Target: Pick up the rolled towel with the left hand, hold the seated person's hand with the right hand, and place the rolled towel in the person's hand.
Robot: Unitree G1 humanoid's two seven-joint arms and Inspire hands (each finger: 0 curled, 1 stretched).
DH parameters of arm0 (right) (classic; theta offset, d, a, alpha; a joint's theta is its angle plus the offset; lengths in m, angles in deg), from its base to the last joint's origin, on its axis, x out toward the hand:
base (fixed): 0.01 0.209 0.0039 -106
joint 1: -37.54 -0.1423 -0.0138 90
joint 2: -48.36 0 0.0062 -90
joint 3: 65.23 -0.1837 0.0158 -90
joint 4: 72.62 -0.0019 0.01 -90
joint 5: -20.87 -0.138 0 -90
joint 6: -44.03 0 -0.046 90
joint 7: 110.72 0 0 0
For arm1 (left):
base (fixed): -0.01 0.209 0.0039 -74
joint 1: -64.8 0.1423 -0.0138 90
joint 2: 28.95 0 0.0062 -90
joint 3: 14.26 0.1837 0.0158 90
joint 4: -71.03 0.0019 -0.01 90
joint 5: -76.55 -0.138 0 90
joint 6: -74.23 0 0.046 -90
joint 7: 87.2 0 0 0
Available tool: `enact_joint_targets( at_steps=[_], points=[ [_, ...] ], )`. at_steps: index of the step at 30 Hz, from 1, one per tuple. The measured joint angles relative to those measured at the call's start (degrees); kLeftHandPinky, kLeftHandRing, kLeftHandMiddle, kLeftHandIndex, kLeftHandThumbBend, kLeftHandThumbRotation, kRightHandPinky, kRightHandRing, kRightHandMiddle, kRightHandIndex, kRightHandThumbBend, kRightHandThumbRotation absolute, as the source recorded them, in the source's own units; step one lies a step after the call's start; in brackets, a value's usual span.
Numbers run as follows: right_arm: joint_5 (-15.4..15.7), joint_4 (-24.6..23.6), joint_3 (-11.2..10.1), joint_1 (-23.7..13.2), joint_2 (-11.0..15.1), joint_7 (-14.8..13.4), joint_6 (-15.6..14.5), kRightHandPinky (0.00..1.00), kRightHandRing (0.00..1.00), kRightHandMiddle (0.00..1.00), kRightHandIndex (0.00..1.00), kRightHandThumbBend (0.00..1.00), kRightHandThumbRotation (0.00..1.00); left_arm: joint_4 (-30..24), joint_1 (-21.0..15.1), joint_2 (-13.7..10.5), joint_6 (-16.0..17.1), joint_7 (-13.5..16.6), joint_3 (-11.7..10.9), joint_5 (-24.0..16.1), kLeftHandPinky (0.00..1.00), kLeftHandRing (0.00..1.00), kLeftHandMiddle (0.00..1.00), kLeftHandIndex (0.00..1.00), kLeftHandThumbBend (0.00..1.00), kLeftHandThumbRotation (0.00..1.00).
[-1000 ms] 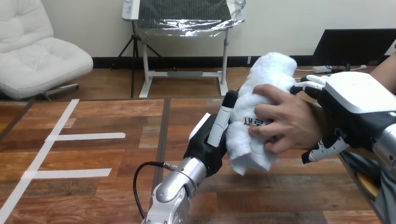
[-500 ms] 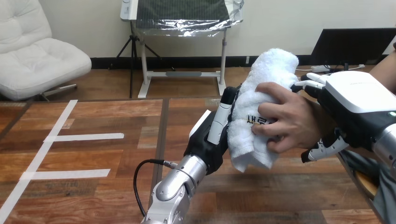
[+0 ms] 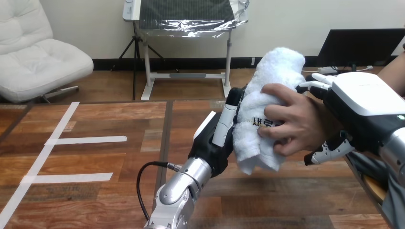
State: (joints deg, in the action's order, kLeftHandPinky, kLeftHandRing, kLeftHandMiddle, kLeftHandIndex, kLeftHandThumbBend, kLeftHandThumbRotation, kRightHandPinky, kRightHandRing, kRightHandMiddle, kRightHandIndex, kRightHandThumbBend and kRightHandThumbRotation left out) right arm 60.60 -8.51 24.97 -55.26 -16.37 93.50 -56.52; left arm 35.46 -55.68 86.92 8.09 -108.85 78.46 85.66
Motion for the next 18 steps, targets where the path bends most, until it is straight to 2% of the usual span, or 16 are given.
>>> enact_joint_targets(
  at_steps=[6,10,18],
  points=[
    [-0.95,-3.21,-1.3,1.76,-2.56,-0.48,-1.15,0.8,0.93,0.93,0.82,0.94,0.0,-3.52,1.64,0.0,0.03,0.28,0.04,-0.35,0.89,0.92,0.95,1.0,0.79,1.0],
    [-1.1,-5.47,-1.81,3.24,-4.61,-1.62,-1.54,0.78,0.91,0.92,0.81,0.88,0.0,-6.6,3.46,-0.01,0.03,0.99,0.37,-0.85,0.83,0.88,0.92,0.98,0.7,1.0],
    [-1.2,-8.55,-2.15,6.51,-9.11,-5.64,-1.2,0.75,0.89,0.9,0.79,0.77,0.0,-11.7,5.87,-1.92,0.06,2.09,1.31,-3.0,0.79,0.84,0.88,0.94,0.59,1.0]
  ],
)
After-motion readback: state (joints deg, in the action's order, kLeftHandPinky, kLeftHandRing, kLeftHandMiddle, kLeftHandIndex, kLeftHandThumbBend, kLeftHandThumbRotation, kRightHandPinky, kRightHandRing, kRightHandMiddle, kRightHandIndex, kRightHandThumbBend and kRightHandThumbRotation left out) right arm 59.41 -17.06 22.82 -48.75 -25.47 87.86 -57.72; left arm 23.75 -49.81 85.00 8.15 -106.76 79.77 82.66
